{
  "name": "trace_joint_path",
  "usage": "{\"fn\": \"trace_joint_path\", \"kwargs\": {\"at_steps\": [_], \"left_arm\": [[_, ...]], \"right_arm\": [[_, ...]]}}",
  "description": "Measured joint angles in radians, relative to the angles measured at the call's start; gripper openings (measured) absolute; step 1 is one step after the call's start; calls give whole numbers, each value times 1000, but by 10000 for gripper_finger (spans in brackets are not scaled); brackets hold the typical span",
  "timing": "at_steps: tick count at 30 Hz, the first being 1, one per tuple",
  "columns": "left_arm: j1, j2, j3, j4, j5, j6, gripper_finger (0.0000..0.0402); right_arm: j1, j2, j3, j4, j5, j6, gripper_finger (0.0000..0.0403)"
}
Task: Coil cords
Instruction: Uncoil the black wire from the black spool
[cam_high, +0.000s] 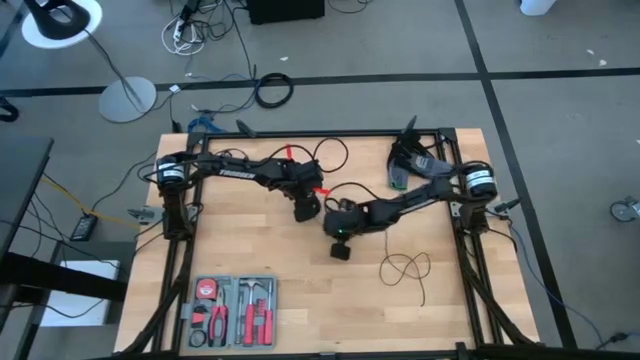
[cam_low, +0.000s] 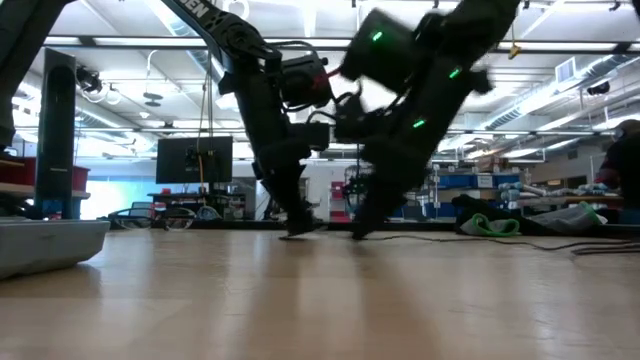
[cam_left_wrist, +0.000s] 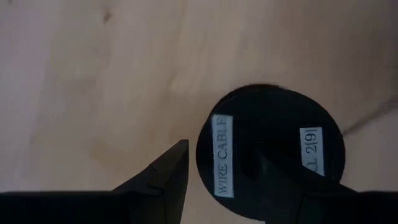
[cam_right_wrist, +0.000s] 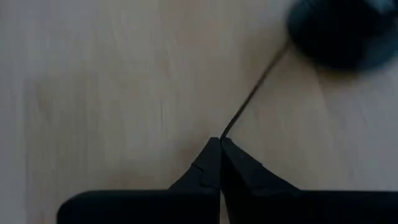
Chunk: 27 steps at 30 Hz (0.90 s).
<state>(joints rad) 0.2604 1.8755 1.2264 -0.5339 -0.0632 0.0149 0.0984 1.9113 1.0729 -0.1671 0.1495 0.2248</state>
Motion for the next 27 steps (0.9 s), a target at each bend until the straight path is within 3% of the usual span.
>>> {"fn": "trace_joint_path", "kwargs": {"at_steps": [6, 15, 18, 21, 27], "left_arm": [[-2, -2, 4, 19, 13, 0, 165], [8, -3, 0, -4, -48, -6, 165], [15, -2, 0, -10, -38, -25, 165], [17, -3, -1, -16, -16, -38, 165], [14, -2, 3, -30, 12, -69, 165]], "right_arm": [[105, -188, -48, -323, 160, 190, 1], [371, -506, -271, -423, 229, 697, 0], [463, -546, -308, -460, 266, 873, 0], [503, -546, -322, -441, 350, 942, 0], [389, -454, -327, -350, 389, 840, 2]]}}
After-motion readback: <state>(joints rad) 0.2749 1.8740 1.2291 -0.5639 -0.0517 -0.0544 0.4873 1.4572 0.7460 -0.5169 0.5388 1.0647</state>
